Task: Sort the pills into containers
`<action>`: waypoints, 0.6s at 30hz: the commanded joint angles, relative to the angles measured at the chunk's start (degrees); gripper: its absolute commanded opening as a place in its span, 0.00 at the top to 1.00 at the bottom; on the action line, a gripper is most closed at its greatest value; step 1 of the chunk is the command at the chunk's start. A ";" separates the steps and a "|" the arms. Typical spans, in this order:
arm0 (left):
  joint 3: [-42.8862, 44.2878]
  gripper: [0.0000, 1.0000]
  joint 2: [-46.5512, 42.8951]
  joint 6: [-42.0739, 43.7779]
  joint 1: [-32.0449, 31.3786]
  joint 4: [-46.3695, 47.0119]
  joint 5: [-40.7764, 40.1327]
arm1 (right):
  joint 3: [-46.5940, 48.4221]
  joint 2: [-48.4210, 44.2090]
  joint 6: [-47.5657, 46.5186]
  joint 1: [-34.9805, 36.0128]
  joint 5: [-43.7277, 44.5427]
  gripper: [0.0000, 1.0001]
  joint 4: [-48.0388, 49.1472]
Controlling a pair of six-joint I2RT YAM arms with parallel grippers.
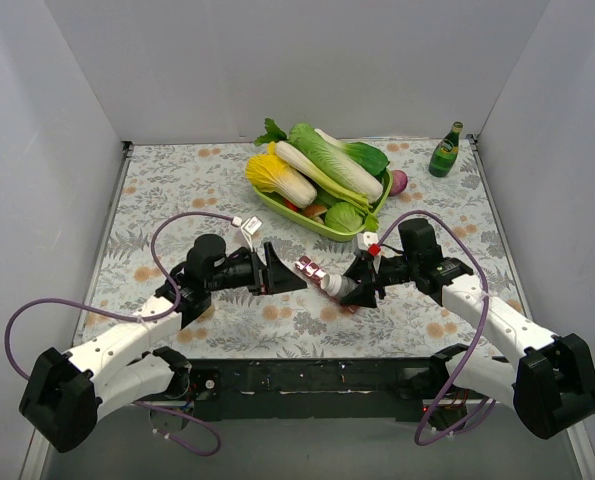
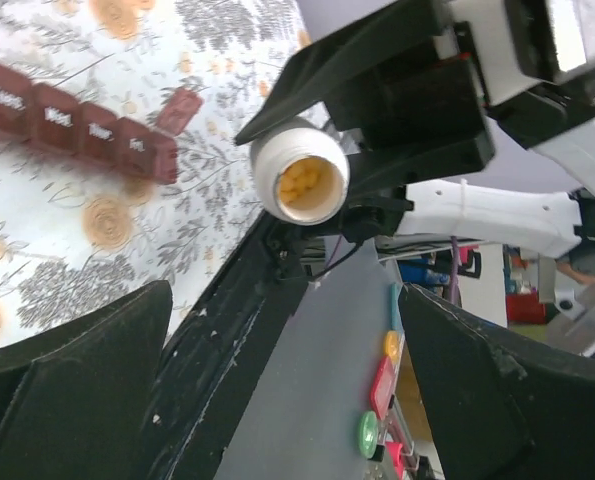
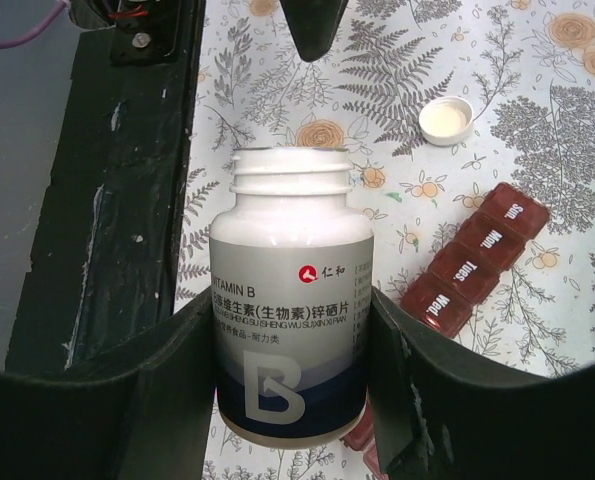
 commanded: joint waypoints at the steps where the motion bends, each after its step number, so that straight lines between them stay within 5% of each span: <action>1: 0.80 0.02 1.11 -0.55 -2.25 8.62 4.32 | 0.00 -0.67 -0.12 -0.20 -3.86 0.99 1.60; 8: 8.70 0.03 9.28 0.86 -9.81 1.70 -8.51 | -0.26 -0.76 0.31 -0.29 -3.77 0.98 1.87; 18: 15.13 0.30 15.97 0.51 -13.60 -2.53 -13.80 | -0.53 -0.76 1.28 -0.20 -2.54 0.99 2.66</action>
